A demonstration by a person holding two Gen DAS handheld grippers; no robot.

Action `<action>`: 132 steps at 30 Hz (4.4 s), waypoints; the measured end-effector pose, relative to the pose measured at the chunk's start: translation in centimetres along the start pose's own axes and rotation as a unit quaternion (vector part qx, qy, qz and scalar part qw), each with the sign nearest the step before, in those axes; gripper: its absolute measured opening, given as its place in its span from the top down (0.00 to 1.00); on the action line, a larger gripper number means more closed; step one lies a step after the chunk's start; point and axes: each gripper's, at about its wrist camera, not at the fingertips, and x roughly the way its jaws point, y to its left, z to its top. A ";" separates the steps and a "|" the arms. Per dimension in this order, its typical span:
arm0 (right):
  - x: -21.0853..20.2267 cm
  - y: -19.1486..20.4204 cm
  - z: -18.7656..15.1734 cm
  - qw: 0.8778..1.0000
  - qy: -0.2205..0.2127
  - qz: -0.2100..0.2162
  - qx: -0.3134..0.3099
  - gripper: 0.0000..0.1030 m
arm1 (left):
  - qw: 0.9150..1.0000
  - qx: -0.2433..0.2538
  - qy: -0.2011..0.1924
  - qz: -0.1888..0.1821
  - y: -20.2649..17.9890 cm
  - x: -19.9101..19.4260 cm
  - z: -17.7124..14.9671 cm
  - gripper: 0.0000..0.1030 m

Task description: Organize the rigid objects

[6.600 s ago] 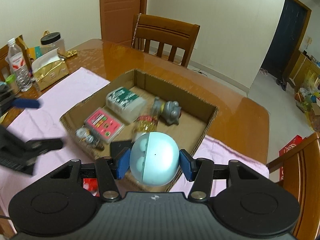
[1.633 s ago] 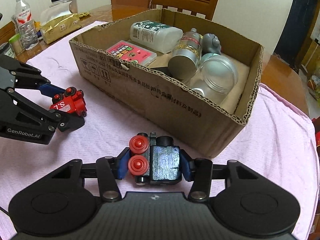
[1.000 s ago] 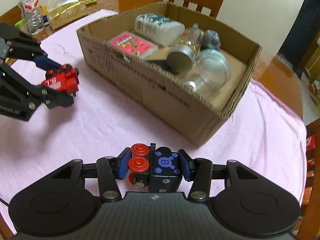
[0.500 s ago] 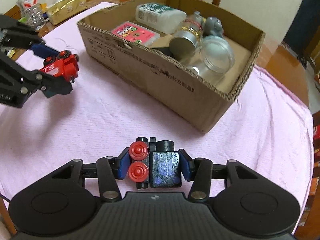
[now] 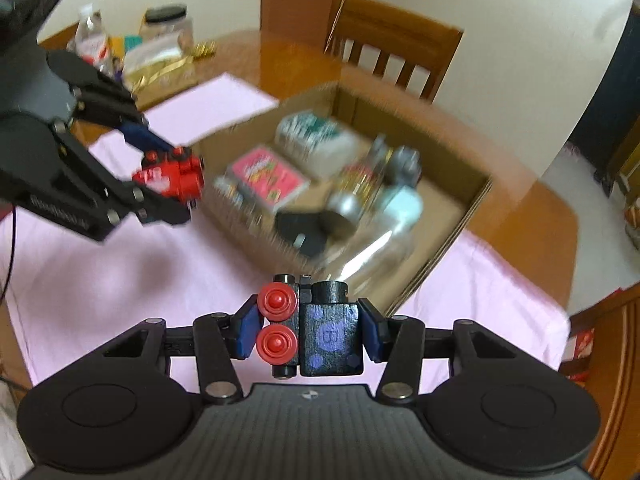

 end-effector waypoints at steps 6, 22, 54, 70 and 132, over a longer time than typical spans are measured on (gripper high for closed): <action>1.8 -3.0 3.3 0.999 -0.025 -0.019 0.021 0.47 | 1.000 0.001 -0.023 0.012 1.6 1.3 4.0 0.53; 10.1 -9.4 6.7 0.992 -0.021 -0.033 0.119 0.47 | 0.997 -0.057 -0.007 0.054 9.4 12.6 11.8 0.54; 2.6 -3.2 3.6 0.947 0.038 -0.139 0.286 0.00 | 0.975 -0.187 -0.017 0.118 4.6 -1.3 2.9 0.04; -1.6 1.3 2.3 0.941 0.041 -0.149 0.301 0.00 | 0.973 -0.182 0.000 0.139 1.8 -4.6 1.0 0.04; -3.0 2.0 2.6 0.942 0.021 -0.142 0.302 0.00 | 0.971 -0.187 0.004 0.150 1.8 -5.1 1.2 0.04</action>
